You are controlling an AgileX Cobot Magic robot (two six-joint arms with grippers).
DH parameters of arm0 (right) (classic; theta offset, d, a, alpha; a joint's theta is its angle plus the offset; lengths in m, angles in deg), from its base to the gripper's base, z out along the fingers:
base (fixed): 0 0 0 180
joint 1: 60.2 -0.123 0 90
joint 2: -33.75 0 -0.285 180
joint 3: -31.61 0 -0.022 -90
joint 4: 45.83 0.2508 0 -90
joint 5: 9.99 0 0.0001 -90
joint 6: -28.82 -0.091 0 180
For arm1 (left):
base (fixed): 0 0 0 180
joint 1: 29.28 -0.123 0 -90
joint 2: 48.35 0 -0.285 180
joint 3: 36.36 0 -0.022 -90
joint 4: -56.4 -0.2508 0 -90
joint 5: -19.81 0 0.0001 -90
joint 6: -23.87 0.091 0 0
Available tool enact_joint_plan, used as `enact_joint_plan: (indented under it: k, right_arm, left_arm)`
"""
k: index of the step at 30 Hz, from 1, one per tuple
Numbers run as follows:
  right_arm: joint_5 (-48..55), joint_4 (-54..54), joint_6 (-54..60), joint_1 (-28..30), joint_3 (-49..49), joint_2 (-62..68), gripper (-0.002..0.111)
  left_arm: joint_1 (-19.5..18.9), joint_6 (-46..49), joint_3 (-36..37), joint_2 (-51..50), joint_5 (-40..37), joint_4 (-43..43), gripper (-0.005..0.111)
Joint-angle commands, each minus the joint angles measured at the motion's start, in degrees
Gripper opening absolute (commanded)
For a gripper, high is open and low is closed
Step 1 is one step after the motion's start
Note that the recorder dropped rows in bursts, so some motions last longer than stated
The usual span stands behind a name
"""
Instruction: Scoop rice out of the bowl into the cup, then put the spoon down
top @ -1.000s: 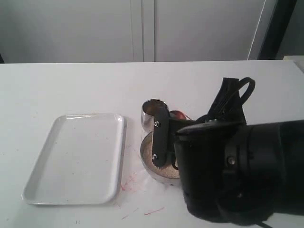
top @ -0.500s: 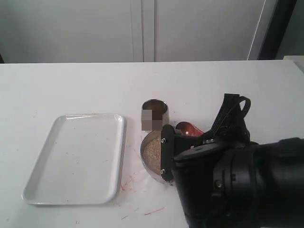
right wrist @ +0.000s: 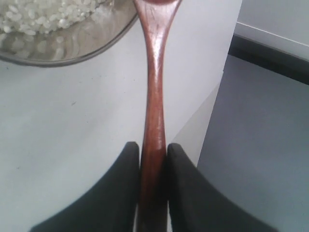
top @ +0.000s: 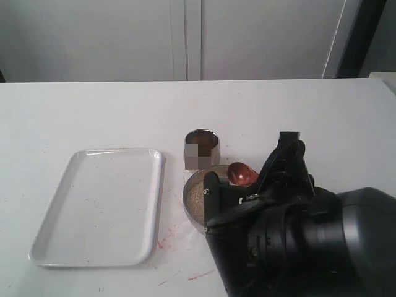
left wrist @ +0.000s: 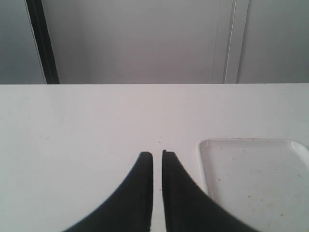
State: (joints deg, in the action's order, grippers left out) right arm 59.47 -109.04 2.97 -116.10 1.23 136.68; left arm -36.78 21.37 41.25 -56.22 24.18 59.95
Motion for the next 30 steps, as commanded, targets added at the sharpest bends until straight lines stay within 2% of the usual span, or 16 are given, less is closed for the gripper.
enact_joint_plan:
  k: [1,20,30]
  right_arm:
    - [-0.5,-0.2,-0.5,1.2,-0.1,0.4,0.0]
    - [-3.4,1.1,-0.5,1.3,0.2,3.6,0.0]
    - [-3.9,6.5,3.6,1.3,5.2,3.8,0.0]
  left_arm:
    - [0.2,-0.3,-0.4,0.1,0.3,0.3,0.014]
    - [0.2,-0.3,-0.4,0.1,0.3,0.3,0.014]
    - [0.2,-0.3,-0.4,0.1,0.3,0.3,0.014]
